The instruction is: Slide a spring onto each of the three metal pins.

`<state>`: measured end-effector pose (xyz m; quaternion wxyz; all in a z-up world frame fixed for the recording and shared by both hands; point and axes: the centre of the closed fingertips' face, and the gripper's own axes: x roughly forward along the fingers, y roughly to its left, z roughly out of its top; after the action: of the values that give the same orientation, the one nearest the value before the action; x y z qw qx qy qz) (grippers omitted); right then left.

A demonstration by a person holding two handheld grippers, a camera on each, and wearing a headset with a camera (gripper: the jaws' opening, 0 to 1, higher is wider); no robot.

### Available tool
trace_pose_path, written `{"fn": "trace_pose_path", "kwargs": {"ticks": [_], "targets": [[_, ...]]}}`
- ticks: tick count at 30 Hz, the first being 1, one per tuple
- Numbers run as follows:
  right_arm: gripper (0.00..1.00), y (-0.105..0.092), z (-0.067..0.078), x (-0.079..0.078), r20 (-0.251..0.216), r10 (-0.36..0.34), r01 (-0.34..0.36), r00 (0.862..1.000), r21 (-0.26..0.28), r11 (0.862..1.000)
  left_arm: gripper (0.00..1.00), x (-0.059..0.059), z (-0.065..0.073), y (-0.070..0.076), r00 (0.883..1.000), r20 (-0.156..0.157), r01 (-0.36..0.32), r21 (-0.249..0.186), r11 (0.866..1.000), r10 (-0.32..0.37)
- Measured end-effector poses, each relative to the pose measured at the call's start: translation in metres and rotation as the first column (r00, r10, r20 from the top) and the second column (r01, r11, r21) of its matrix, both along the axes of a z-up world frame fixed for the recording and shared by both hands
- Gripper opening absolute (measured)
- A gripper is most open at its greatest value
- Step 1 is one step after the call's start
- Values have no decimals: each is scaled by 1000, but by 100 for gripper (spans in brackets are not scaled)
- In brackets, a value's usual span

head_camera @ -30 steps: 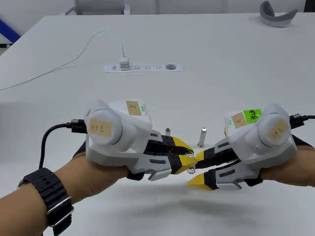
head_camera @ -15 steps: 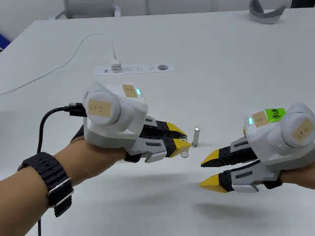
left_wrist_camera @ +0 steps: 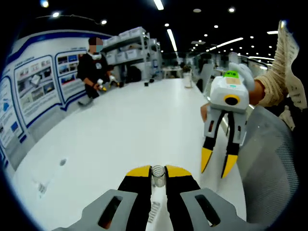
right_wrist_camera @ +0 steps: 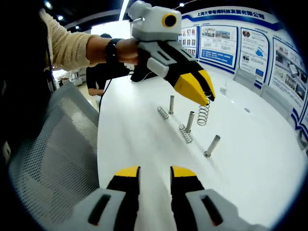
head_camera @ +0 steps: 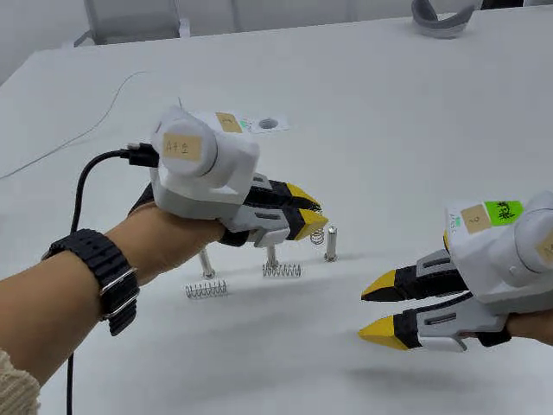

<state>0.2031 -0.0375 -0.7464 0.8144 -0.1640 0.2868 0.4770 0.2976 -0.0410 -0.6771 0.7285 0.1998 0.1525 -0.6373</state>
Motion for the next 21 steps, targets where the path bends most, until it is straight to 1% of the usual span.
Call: {"fn": "trace_pose_path", "kwargs": {"ticks": [7, 13, 21], "targets": [[27, -8, 0, -1, 5, -37, 37, 999, 12, 999, 9, 7, -3, -9, 1000, -6, 9, 15, 1000, -9], [32, -18, 3, 0, 22, -80, 79, 997, 26, 997, 9, 11, -5, -16, 1000, -8, 15, 24, 1000, -15], [47, -33, 6, 3, 54, -144, 141, 988, 54, 988, 9, 15, -6, -22, 1000, -8, 18, 32, 999, -18]]}}
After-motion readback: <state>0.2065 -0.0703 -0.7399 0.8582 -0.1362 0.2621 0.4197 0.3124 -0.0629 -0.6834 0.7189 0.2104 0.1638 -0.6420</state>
